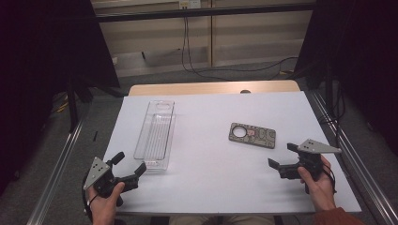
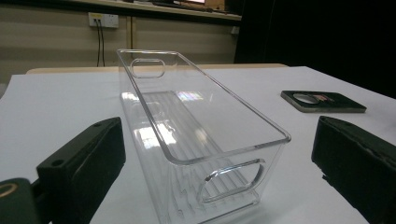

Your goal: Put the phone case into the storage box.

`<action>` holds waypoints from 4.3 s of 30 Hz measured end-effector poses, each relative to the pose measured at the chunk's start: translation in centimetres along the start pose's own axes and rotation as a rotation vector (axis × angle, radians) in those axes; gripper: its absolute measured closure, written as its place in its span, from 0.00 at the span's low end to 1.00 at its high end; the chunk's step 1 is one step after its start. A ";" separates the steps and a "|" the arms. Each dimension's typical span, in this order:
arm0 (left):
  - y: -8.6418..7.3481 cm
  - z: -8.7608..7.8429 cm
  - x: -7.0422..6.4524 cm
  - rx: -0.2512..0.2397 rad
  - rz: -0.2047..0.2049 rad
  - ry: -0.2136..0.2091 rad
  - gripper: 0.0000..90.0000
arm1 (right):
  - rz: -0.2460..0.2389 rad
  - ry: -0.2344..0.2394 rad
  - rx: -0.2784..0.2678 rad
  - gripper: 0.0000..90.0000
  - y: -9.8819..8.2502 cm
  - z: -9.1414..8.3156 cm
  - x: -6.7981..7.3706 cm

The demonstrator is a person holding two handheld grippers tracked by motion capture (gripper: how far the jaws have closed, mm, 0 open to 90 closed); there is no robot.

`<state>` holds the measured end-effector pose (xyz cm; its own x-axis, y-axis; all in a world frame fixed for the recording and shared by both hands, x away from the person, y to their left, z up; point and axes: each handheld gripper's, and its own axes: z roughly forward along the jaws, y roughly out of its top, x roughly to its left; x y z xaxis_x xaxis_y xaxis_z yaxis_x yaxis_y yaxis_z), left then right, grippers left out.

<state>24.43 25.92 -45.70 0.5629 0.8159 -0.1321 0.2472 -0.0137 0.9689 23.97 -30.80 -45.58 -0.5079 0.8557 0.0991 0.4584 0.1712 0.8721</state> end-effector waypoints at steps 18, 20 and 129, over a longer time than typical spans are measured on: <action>0.0 0.4 0.0 -0.003 -0.013 -0.004 0.03 | -0.018 0.038 0.110 0.03 2.1 2.5 -0.4; 0.0 0.4 0.0 -0.003 -0.011 -0.004 0.03 | -0.019 0.041 0.114 0.03 2.2 2.7 -0.4; -0.1 0.7 0.3 0.015 -0.010 -0.014 0.03 | -0.401 0.197 0.854 0.12 9.1 17.5 -3.0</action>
<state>25.08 25.76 -46.00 0.5710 0.8081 -0.1449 0.2646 -0.0140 0.9642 42.43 -23.25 -46.34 -0.8197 0.5726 0.0161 0.5612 0.7970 0.2230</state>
